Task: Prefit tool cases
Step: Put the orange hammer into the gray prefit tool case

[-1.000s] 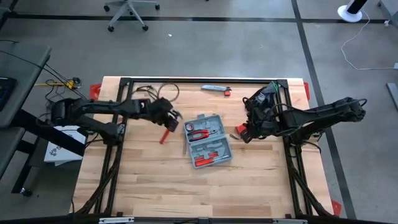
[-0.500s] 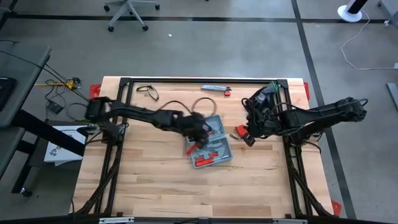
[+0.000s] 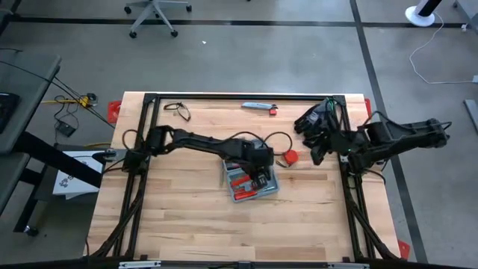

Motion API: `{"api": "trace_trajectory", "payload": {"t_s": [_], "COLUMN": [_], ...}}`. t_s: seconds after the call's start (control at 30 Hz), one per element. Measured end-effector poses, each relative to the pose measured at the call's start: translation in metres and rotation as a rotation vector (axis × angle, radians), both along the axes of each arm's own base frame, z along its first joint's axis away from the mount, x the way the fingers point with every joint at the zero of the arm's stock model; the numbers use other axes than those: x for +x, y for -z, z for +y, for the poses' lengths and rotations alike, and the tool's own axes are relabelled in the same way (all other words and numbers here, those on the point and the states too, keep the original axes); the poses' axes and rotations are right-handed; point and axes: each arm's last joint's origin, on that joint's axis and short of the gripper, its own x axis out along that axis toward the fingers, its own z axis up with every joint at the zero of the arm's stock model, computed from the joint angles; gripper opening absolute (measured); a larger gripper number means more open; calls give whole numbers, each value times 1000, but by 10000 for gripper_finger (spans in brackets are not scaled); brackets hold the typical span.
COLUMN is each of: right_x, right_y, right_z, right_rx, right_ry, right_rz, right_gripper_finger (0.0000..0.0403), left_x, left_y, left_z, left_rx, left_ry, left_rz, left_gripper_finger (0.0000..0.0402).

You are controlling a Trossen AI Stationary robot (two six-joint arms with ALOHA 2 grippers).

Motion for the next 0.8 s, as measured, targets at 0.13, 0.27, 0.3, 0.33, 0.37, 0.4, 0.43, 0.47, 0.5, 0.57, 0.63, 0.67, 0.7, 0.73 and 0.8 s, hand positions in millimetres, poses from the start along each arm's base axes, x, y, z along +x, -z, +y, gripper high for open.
{"api": "trace_trajectory", "payload": {"t_s": [0.13, 0.27, 0.3, 0.33, 0.37, 0.4, 0.43, 0.47, 0.5, 0.57, 0.63, 0.67, 0.7, 0.73, 0.8], "right_x": [-8, -9, -9, -8, -8, -8, -7, -7, -7, -7, -7, -7, -7, -7, -7], "right_y": [0, 1, 1, 1, 2, 2, 2, 3, 3, 4, 5, 5, 5, 5, 5], "right_z": [-2, -2, -2, -2, -2, -2, -2, -2, -2, -1, -1, -2, -2, -2, -2], "right_rx": [1, -1, -2, -4, -5, -9, -10, -12, -13, -17, -18, -19, -19, -19, -20], "right_ry": [11, 10, 10, 11, 10, 7, 8, 8, 7, 6, 6, 6, 6, 6, 6], "right_rz": [18, 29, 31, 33, 36, 42, 47, 51, 58, 68, 76, 78, 79, 78, 82], "right_gripper_finger": [83, 83, 83, 83, 83, 83, 83, 83, 83, 83, 83, 83, 83, 83, 83], "left_x": [2, 1, 1, 2, 2, 2, 2, 2, 2, 2, 2, 3, 3, 3, 3], "left_y": [6, 8, 8, 8, 8, 7, 7, 7, 7, 7, 7, 10, 12, 13, 19], "left_z": [-4, -6, -6, -6, -7, -8, -9, -10, -11, -13, -15, -16, -16, -16, -19], "left_rx": [1, 0, -1, -3, -5, -8, -10, -10, -10, -13, -20, -21, -23, -26, -39], "left_ry": [10, 16, 16, 17, 19, 22, 26, 28, 30, 35, 41, 43, 44, 45, 45], "left_rz": [15, 19, 18, 18, 17, 15, 14, 13, 10, 5, 6, 10, 12, 18, 37], "left_gripper_finger": [14, 14, 14, 14, 14, 14, 14, 14, 14, 15, 26, 35, 44, 53, 65]}}
